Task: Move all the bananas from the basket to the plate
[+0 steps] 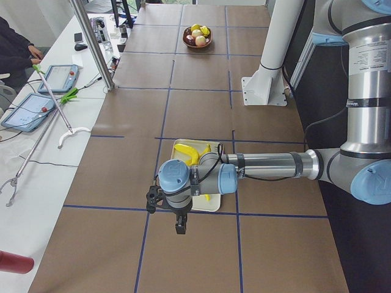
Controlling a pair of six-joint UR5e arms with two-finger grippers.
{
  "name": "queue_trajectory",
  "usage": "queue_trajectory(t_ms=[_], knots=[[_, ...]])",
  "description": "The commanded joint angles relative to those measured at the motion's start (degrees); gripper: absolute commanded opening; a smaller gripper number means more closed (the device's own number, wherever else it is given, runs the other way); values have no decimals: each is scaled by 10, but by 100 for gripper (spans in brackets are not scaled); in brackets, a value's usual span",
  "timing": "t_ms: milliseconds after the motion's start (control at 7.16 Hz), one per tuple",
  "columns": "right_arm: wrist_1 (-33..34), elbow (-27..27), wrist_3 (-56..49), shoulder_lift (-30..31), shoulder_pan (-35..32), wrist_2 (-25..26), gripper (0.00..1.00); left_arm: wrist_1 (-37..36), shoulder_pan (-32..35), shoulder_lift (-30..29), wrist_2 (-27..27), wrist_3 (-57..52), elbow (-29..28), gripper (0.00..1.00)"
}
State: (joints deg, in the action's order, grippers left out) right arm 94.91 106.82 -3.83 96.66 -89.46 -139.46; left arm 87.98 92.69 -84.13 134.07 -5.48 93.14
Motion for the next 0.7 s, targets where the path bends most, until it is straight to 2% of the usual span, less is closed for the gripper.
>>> queue_trajectory(t_ms=[0,140,558], knots=[[0,-20,0,12,0,3,100,-1,0,-4,37,4,9,100],[0,-40,-2,11,-1,3,100,0,0,-4,64,4,7,100],[0,-77,-7,5,-39,1,100,1,0,-6,66,4,13,100]])
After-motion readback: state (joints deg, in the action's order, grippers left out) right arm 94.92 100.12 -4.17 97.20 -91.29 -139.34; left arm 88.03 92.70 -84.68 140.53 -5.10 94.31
